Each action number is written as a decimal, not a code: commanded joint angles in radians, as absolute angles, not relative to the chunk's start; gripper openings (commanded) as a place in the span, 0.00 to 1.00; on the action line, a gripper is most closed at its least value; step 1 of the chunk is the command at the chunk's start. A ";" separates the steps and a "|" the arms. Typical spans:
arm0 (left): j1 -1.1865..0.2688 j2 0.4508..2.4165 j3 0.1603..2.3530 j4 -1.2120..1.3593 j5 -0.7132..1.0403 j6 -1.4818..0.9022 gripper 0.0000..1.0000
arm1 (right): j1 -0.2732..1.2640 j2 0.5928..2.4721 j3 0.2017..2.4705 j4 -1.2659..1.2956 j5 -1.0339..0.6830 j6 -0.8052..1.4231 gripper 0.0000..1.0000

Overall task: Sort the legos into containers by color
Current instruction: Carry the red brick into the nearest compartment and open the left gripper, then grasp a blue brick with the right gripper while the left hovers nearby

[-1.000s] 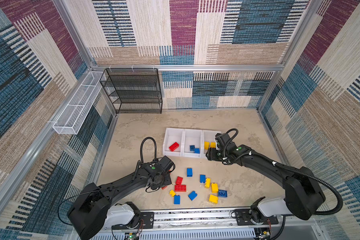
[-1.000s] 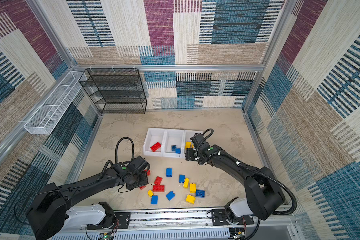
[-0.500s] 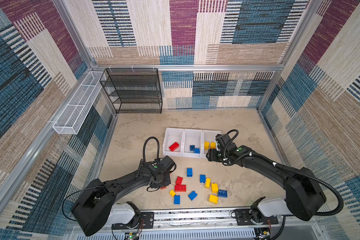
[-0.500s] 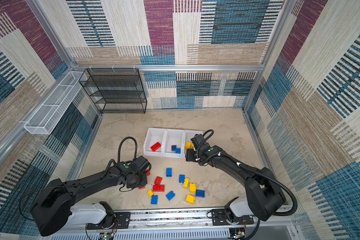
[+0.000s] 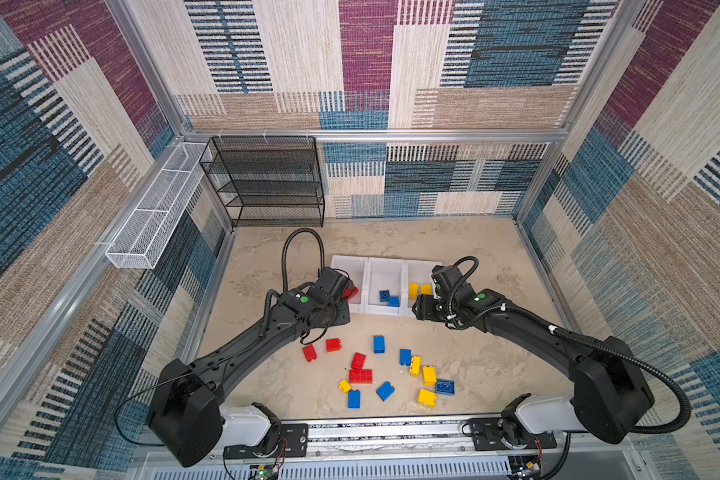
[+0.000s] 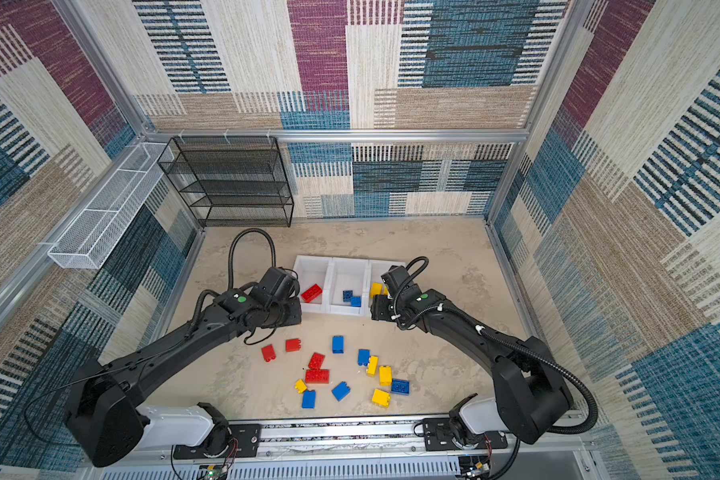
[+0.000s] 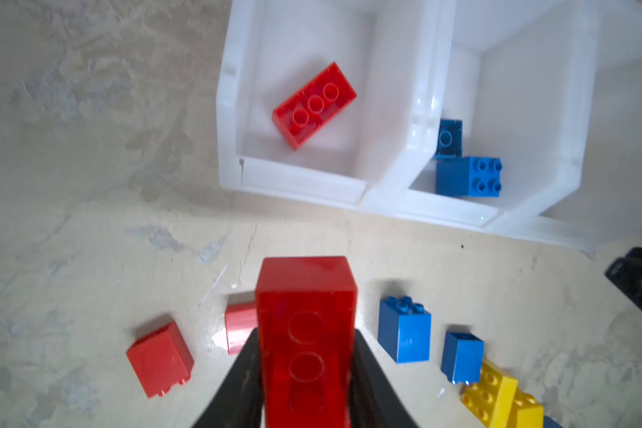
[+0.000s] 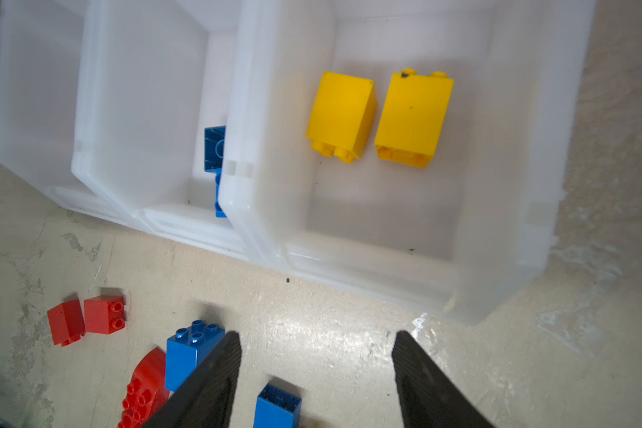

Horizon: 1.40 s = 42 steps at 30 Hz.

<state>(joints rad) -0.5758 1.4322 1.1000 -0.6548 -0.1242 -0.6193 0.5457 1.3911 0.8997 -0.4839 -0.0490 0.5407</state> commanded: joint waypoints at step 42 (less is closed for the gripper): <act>-0.456 1.195 0.796 -0.602 -0.044 -0.595 0.60 | 0.672 1.464 0.959 -0.490 -0.040 0.583 0.70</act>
<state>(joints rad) -0.4557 1.2255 0.8223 -0.5991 -0.0277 -0.5438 0.6495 1.4532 0.9489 -0.5053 -0.0341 0.5591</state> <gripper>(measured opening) 0.597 0.706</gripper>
